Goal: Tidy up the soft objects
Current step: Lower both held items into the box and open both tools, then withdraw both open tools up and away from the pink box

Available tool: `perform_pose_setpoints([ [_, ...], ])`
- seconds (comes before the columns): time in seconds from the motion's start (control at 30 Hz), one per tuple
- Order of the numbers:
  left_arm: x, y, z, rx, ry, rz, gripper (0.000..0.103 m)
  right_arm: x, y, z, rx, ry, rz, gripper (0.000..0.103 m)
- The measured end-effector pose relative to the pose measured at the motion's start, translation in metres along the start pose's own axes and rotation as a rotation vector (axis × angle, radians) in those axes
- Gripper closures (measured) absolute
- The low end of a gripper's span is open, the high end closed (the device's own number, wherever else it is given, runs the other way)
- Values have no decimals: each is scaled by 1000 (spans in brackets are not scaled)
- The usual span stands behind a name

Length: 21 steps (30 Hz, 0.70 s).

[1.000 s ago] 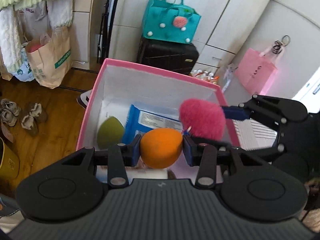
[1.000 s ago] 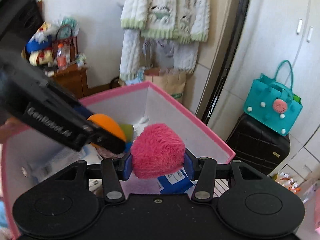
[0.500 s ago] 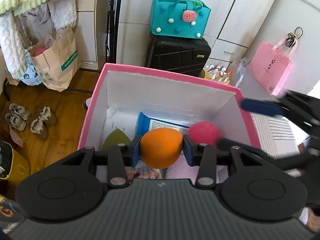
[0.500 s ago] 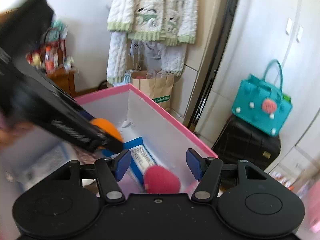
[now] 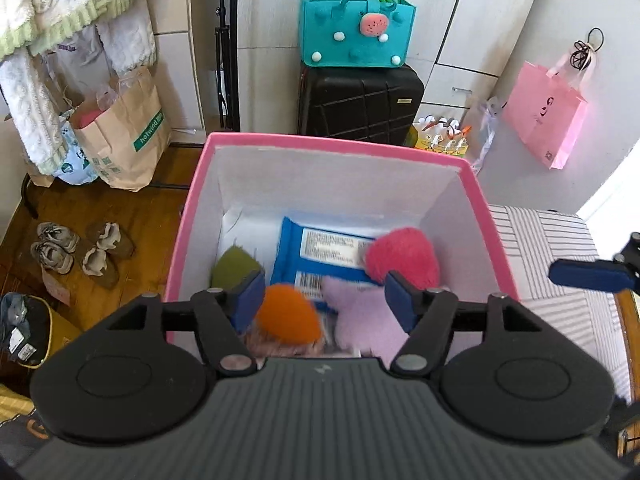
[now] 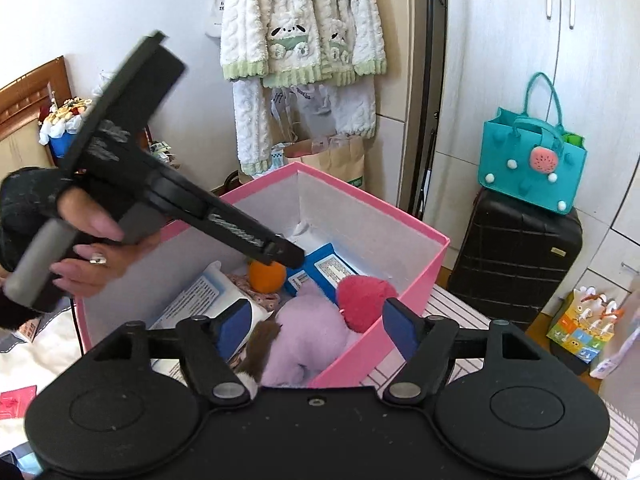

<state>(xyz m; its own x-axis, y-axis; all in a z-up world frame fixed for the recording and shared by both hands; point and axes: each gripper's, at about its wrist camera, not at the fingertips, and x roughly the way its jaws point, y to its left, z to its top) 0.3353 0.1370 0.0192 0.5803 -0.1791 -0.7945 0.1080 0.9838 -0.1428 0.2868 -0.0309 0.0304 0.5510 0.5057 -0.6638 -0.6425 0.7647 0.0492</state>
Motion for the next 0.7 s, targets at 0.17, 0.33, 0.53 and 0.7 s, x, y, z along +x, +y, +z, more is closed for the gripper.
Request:
perform_pose_setpoints([
  [0.17, -34, -4, -15, 18, -25, 37, 16, -16, 5, -6, 9, -16, -5, 23],
  [0.33, -73, -13, -31, 58, -86, 92, 4, -32, 14, -11, 10, -15, -21, 22],
  [0.53, -110, -33, -46, 139, -121, 146, 4, -57, 22, -14, 64, -27, -40, 16],
  [0.7, -142, -54, -64, 241, -165, 180, 4, -83, 32, -19, 90, -29, -139, 9],
])
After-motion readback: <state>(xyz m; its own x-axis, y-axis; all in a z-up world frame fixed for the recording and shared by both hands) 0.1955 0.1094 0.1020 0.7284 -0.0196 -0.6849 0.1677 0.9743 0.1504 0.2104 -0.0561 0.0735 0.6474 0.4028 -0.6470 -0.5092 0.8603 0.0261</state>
